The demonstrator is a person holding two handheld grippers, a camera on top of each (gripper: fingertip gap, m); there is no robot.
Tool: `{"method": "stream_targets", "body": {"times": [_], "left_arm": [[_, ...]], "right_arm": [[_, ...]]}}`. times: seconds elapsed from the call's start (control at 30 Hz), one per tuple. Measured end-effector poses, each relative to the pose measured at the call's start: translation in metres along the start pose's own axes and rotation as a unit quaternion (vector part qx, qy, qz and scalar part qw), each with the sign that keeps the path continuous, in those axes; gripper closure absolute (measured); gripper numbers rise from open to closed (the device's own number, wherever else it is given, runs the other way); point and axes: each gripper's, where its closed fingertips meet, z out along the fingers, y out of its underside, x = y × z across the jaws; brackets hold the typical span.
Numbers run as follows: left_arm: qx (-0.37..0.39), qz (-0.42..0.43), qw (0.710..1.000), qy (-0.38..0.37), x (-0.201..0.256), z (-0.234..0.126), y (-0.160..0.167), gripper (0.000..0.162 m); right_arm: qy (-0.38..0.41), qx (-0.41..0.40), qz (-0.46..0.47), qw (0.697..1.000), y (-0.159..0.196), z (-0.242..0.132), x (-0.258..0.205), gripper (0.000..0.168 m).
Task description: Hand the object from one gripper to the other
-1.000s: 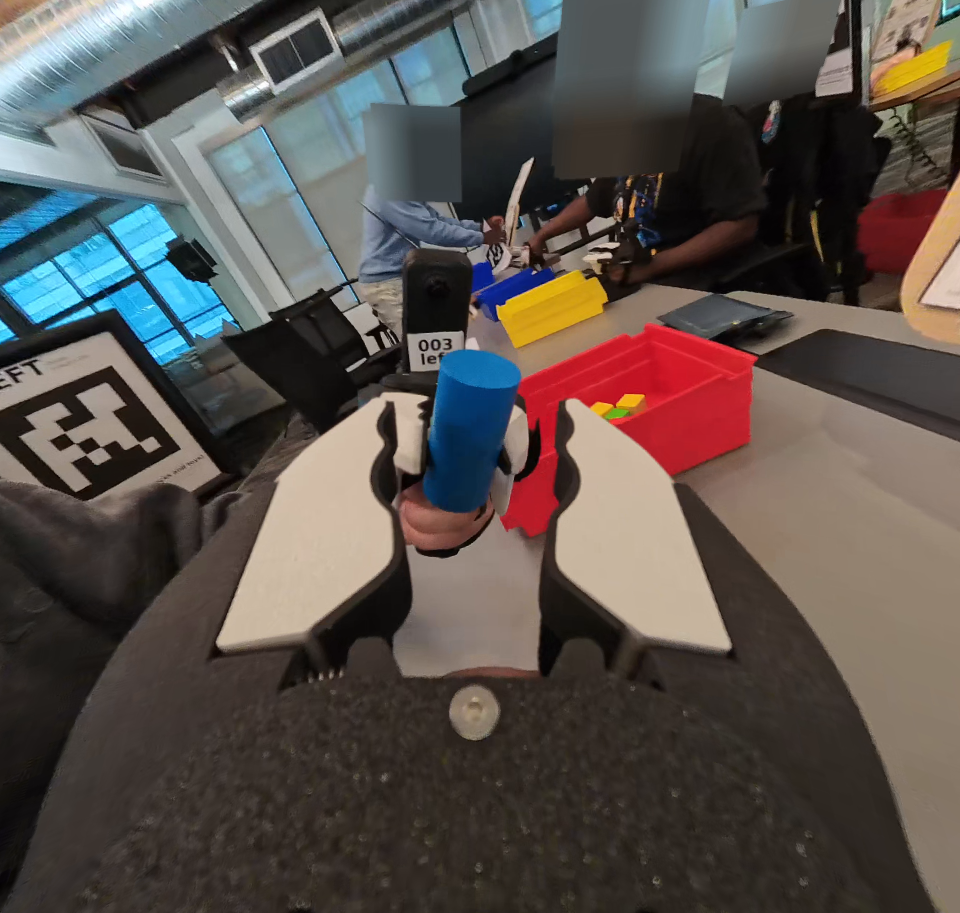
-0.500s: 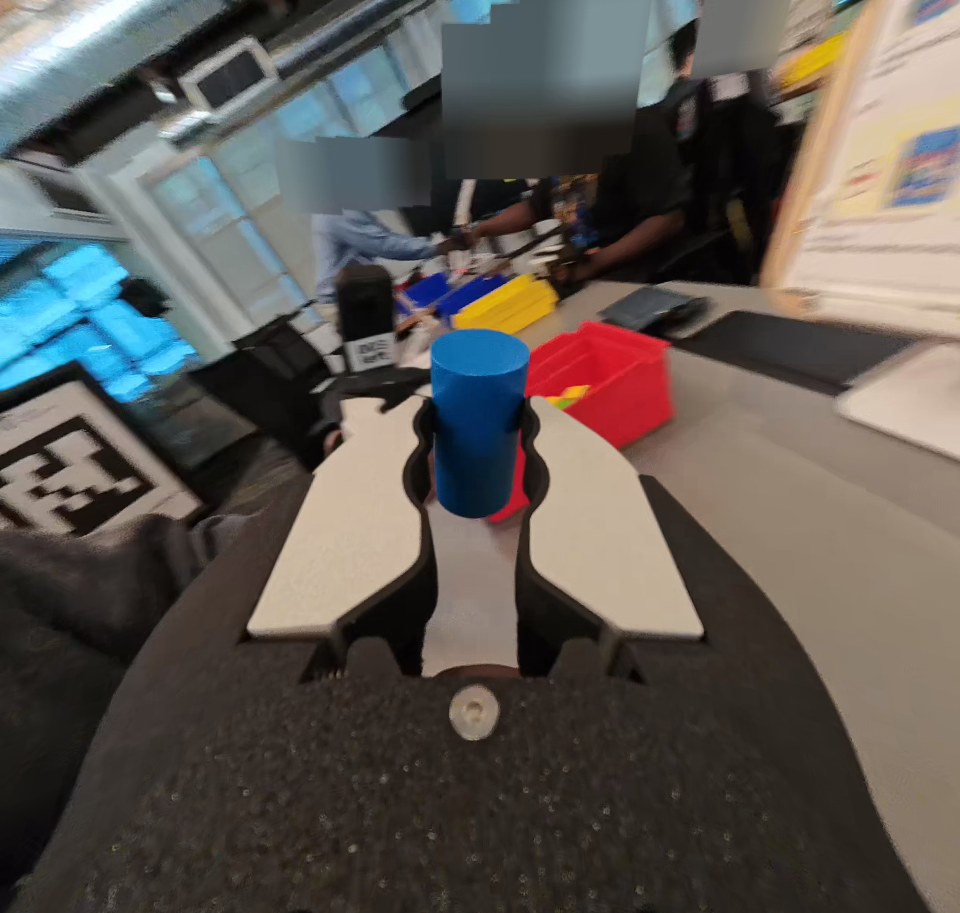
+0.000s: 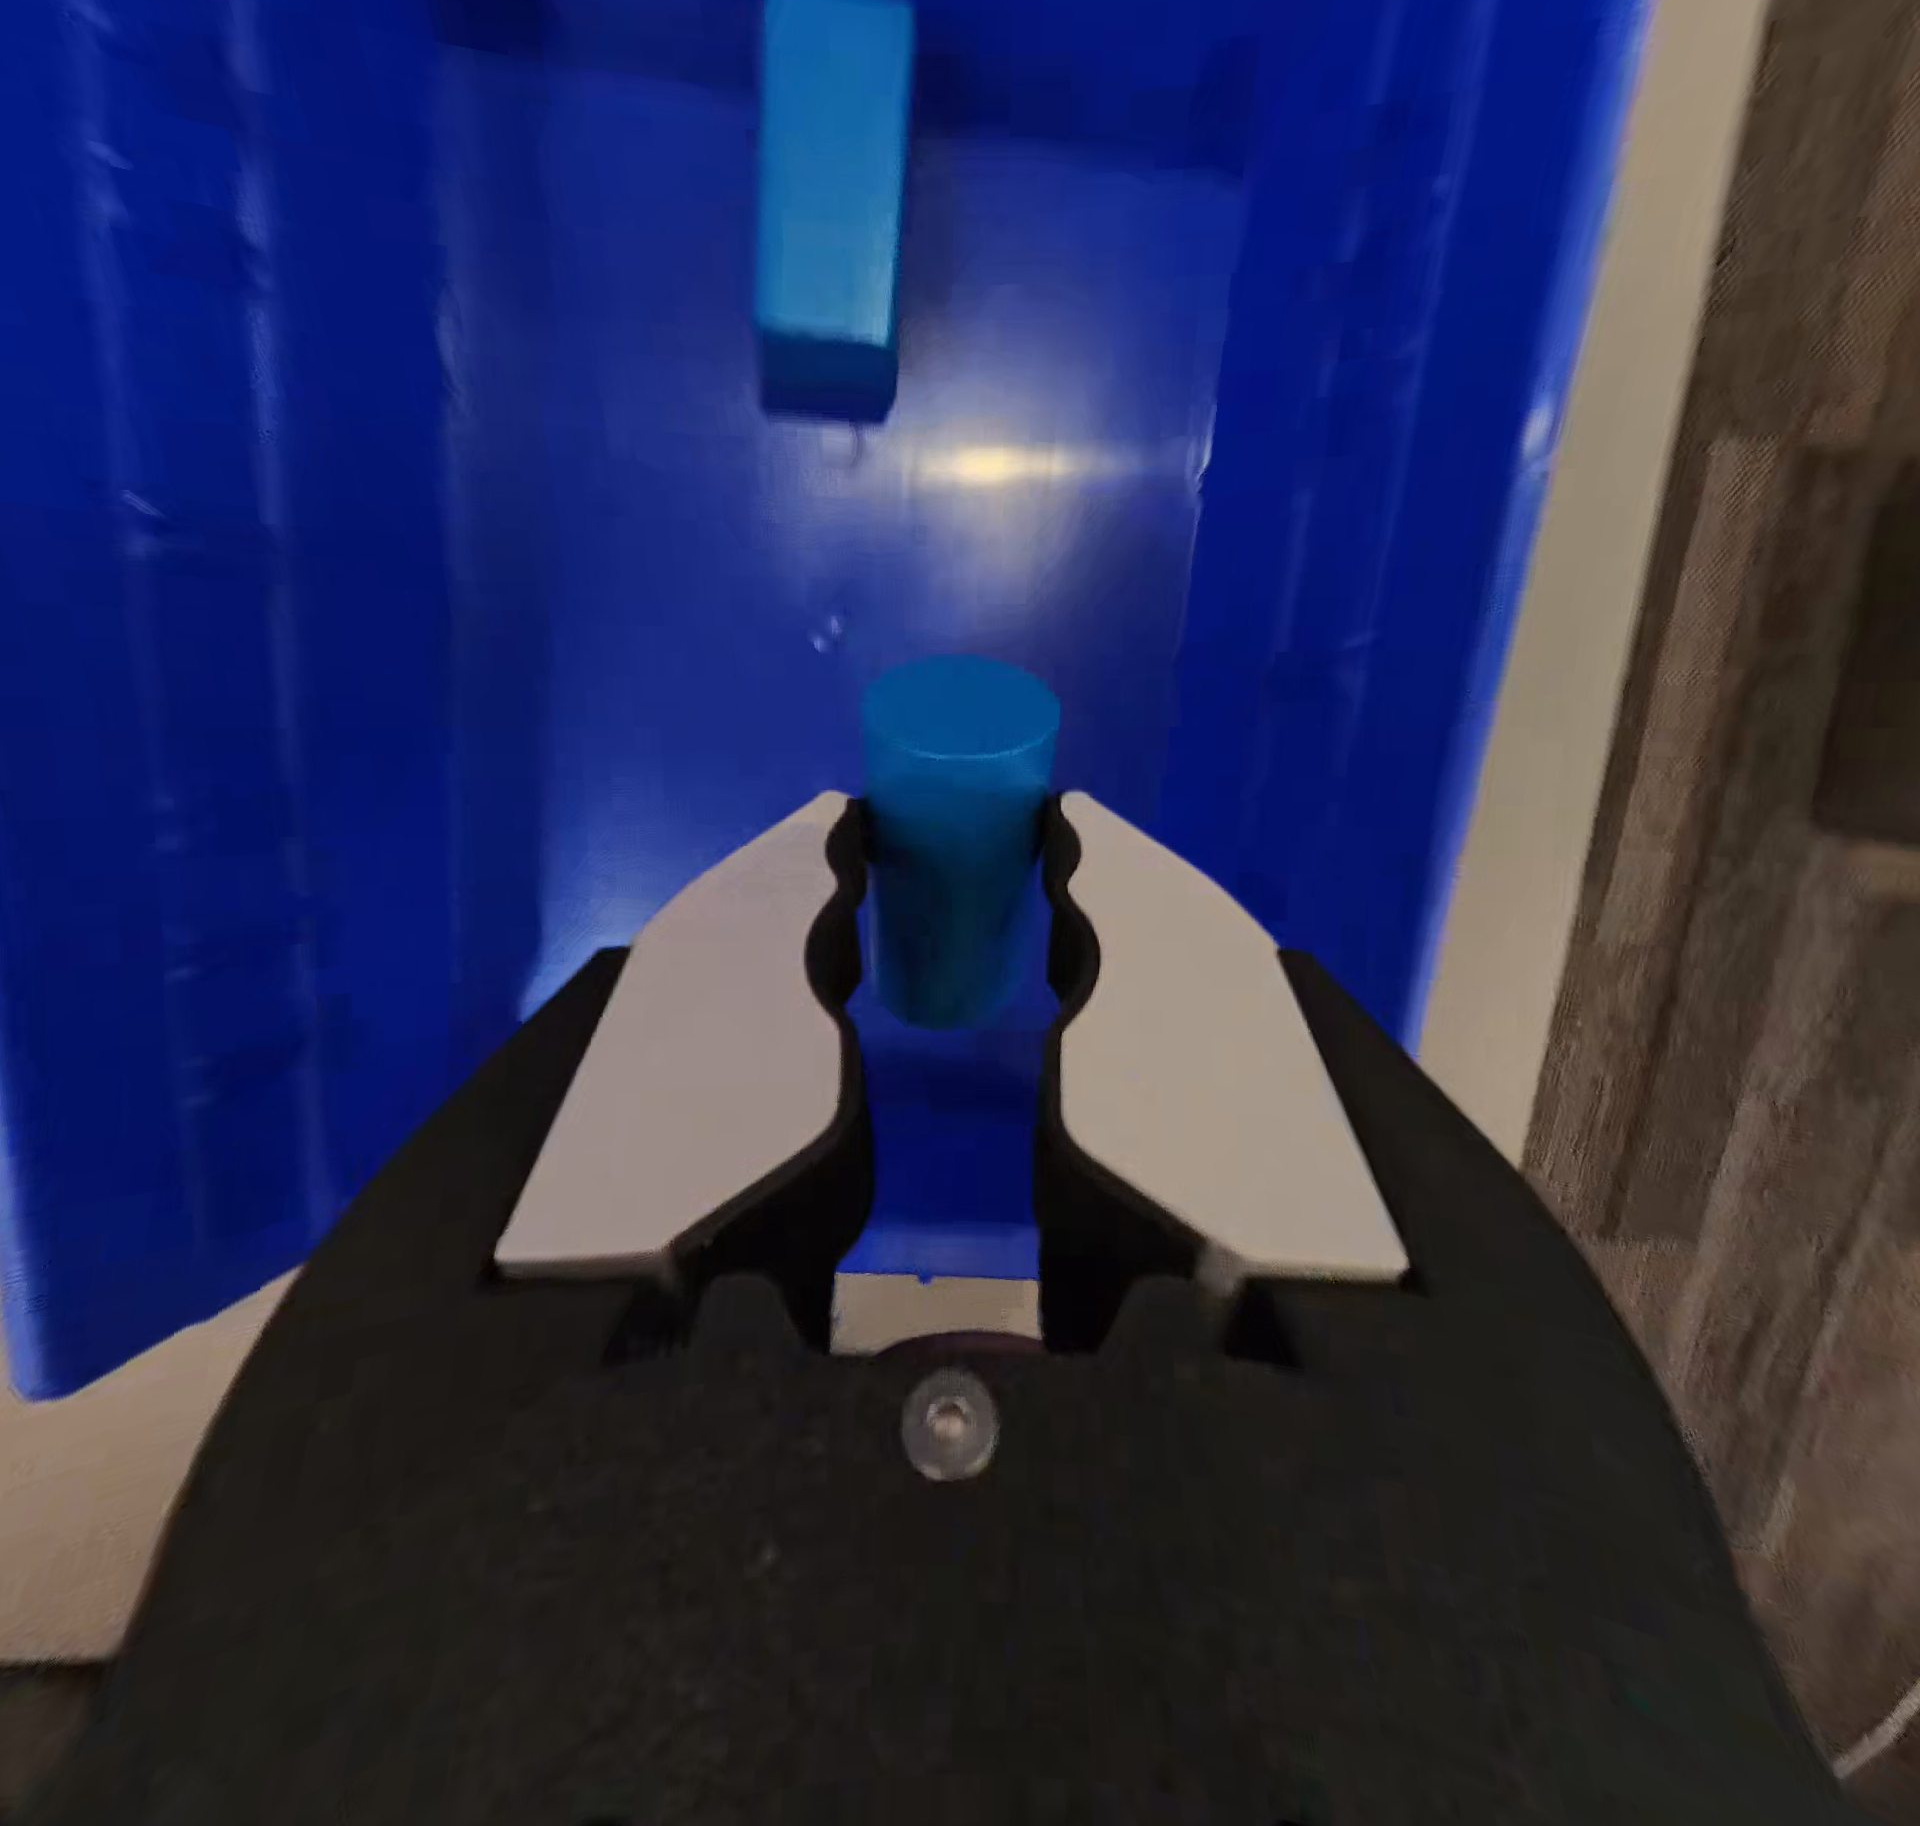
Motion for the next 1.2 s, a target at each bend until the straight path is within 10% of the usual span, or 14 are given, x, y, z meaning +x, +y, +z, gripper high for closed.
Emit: {"method": "stream_targets", "body": {"times": [0.5,0.67,0.9,1.07,1.2], "left_arm": [[-0.064,-0.004,0.994,-0.093,-0.051,-0.036,0.024,0.106],[-0.135,0.01,0.984,-0.113,-0.067,-0.058,0.054,0.104],[-0.234,-0.074,0.936,-0.252,-0.136,-0.058,0.108,0.102],[-0.329,-0.153,0.887,-0.286,-0.174,-0.018,0.178,0.129],[-0.379,-0.186,0.863,-0.276,-0.18,0.011,0.219,0.121]], "right_arm": [[0.019,-0.146,-0.025,0.989,0.047,0.051,0.0,0.135],[0.058,-0.093,-0.068,0.992,0.03,0.026,0.003,0.102],[0.028,0.093,-0.094,0.991,-0.026,-0.058,-0.046,0.104],[0.006,0.106,-0.146,0.984,-0.029,-0.071,-0.089,0.108],[0.017,0.098,-0.173,0.98,-0.026,-0.069,-0.102,0.106]]}}
